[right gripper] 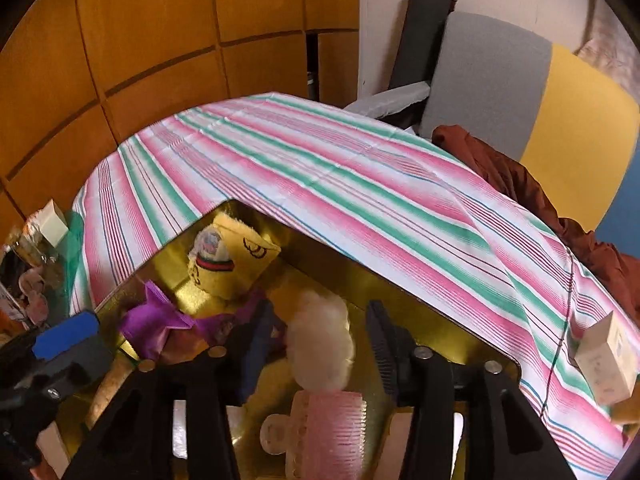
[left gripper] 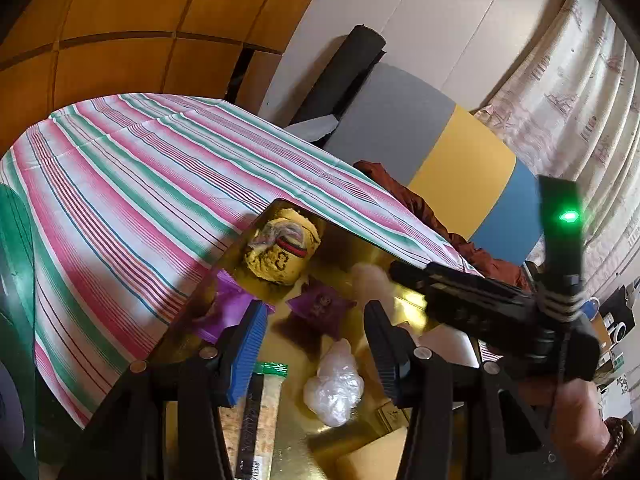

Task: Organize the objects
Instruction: 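Open both tools to drop the pouch and bubble wrap into the tray, then move both tools back toward the sponges and white box on the cloth, then grasp the tan sponge with the right tool while the left tool grasps the white box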

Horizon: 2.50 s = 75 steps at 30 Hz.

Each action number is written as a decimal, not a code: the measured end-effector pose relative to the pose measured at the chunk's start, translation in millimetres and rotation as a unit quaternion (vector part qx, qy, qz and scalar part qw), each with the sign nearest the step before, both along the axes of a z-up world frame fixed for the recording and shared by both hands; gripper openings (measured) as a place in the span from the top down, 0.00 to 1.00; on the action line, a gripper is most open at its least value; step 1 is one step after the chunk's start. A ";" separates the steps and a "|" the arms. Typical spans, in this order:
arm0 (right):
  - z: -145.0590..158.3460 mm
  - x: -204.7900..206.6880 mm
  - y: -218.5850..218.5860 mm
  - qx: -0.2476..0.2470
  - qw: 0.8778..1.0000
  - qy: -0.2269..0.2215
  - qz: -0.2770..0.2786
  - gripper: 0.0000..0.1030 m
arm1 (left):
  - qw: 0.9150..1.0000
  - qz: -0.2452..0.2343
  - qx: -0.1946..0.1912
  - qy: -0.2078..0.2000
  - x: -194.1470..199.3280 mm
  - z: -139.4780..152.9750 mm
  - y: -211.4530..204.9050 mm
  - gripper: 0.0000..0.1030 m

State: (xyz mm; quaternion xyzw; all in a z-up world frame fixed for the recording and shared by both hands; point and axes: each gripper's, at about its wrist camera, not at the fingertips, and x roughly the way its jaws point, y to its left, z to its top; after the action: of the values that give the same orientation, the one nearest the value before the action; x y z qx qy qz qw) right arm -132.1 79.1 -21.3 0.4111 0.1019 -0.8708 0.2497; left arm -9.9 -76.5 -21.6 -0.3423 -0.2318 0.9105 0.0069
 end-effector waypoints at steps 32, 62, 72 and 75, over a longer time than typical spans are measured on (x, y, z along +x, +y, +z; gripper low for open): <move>18.4 74.3 174.5 -0.030 0.987 0.031 -0.155 0.41 | 0.983 -0.173 -0.064 0.008 24.6 18.2 139.2 0.50; -15.9 -27.6 388.0 -0.001 0.933 0.017 -0.360 0.60 | 0.959 -0.272 -0.077 -0.032 25.3 7.0 234.1 0.50; -32.9 70.3 401.1 -0.061 0.936 0.006 -0.348 0.21 | 0.958 -0.278 -0.063 -0.034 -0.3 10.6 263.9 0.50; -20.1 70.9 402.1 -0.049 0.935 0.061 -0.345 0.14 | 0.961 -0.266 -0.066 -0.033 -14.3 16.4 272.6 0.50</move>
State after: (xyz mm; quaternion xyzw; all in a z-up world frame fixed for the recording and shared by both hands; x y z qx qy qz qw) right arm -61.2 481.2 -41.5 0.3539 -0.0740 -0.9309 -0.0530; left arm -24.2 196.2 -5.1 -0.4213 -0.0721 0.8772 0.2185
